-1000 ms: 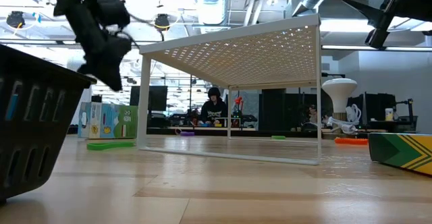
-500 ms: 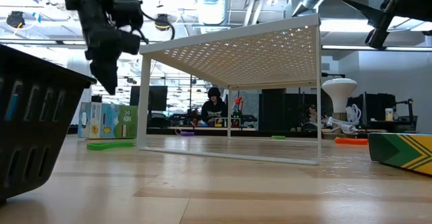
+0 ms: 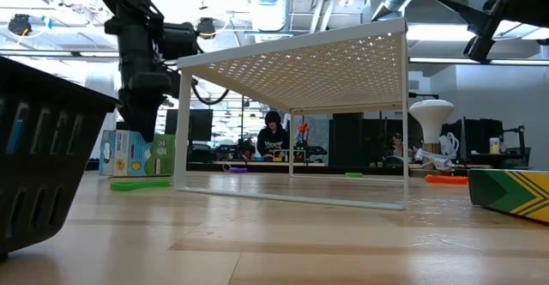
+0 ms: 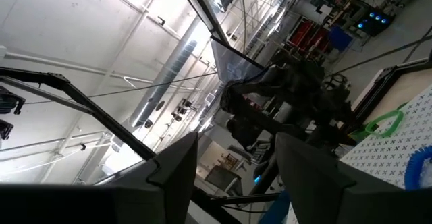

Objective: Pick & Place Office Desk Supplies
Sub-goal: Put the yellow crayon box into the blue bin

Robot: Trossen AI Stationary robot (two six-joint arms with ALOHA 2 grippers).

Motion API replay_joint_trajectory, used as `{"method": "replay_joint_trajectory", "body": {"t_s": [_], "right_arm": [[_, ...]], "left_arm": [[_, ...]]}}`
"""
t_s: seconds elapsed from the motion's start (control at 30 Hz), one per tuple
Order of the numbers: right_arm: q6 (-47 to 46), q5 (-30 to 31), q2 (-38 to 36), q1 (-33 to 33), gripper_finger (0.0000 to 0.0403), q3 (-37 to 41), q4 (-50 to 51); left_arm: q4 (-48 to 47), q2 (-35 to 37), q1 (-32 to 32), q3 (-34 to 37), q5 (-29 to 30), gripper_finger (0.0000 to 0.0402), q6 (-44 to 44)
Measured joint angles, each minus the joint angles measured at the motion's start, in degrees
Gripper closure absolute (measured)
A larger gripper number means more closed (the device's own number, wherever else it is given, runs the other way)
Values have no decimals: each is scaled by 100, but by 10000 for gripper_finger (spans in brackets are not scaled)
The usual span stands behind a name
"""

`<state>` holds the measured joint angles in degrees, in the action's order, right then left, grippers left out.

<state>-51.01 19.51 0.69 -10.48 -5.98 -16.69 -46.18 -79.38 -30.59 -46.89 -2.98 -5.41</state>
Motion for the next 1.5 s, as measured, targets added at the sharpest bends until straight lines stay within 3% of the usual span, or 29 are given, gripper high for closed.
{"method": "replay_joint_trajectory", "body": {"t_s": [0.43, 0.7, 0.83, 1.03, 1.23, 1.5], "right_arm": [[-1, -15, 0, 0, 207, 0, 168], [1, -17, 0, 0, 207, 0, 168], [1, -17, 0, 0, 207, 0, 168], [0, -18, 0, -7, 207, 0, 153], [3, -17, 0, -7, 207, 0, 155], [45, -11, 0, 0, 207, 0, 157]], "left_arm": [[202, -464, 0, 1, -235, 204, 30], [184, -498, -9, -1, -297, 315, -112], [180, -437, -13, 7, -386, 315, -131], [-3, 81, 60, 4, -1094, 301, -116], [-783, 849, 562, -95, -1713, 307, -379], [-2086, 1421, 1431, -944, -2143, 300, -928]]}}
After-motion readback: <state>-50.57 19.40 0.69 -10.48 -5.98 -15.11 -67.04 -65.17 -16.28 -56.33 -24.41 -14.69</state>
